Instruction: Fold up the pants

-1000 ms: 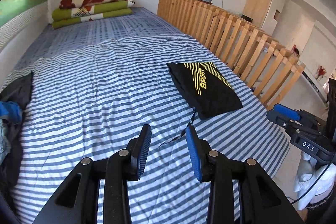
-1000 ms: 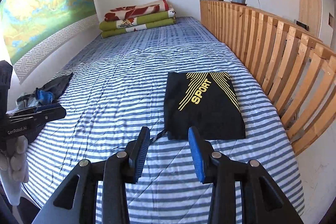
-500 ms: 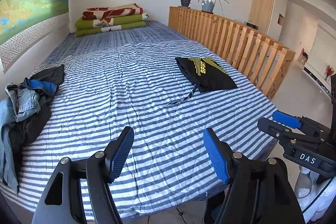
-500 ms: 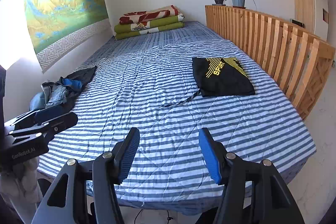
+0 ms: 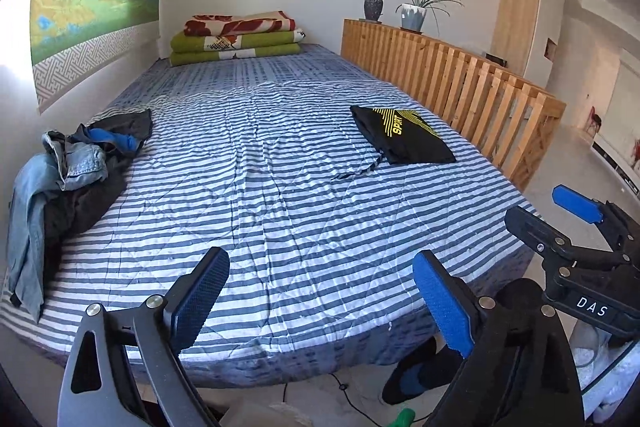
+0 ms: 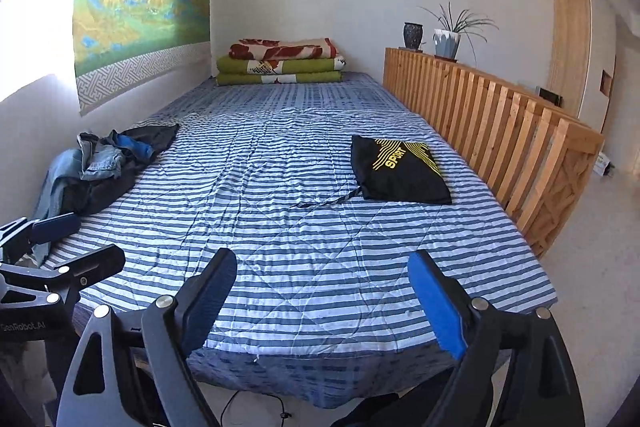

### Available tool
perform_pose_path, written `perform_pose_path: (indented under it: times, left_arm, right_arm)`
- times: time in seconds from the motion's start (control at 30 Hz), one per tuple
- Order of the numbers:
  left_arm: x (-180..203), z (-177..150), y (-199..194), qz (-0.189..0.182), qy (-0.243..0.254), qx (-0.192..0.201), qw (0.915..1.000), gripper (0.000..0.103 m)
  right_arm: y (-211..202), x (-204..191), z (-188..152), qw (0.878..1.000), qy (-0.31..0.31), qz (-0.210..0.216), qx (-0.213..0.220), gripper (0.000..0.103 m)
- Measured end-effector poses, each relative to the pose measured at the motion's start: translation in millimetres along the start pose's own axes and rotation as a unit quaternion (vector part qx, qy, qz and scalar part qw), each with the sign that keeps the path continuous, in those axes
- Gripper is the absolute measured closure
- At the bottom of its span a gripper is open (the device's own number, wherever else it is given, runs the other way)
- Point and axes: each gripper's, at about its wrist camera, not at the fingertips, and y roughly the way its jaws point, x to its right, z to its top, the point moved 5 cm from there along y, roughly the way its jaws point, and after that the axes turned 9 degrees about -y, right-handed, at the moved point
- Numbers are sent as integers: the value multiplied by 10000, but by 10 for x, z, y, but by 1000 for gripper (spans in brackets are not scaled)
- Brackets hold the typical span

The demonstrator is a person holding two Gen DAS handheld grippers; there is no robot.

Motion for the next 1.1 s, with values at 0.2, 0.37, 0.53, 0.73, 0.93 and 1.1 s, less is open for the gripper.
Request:
perform_pose_path:
  times: [0.2, 0.37, 0.53, 0.73, 0.93, 1.1]
  left_arm:
    - [-37, 76, 196, -11, -79, -176, 9998, 6]
    - [-94, 164, 416, 21, -156, -274, 9995, 6]
    - [-108, 249, 562, 10, -169, -318, 9994, 6]
    - [-117, 268, 628, 29, -157, -336, 9993, 6]
    - [-156, 279, 655, 100, -169, -318, 9993, 6]
    - [-164, 268, 677, 146, -173, -314, 9993, 6]
  right_arm:
    - [84, -65, -68, 9999, -48, 68, -78, 15]
    - [269, -43, -132, 9997, 6, 58, -253, 15]
    - [342, 17, -138, 9995, 22, -95, -303, 15]
    - [409, 45, -148, 9992, 79, -84, -380, 15]
    - [422, 45, -118, 9993, 92, -49, -348, 15]
    - [427, 42, -116, 9993, 111, -60, -343, 15]
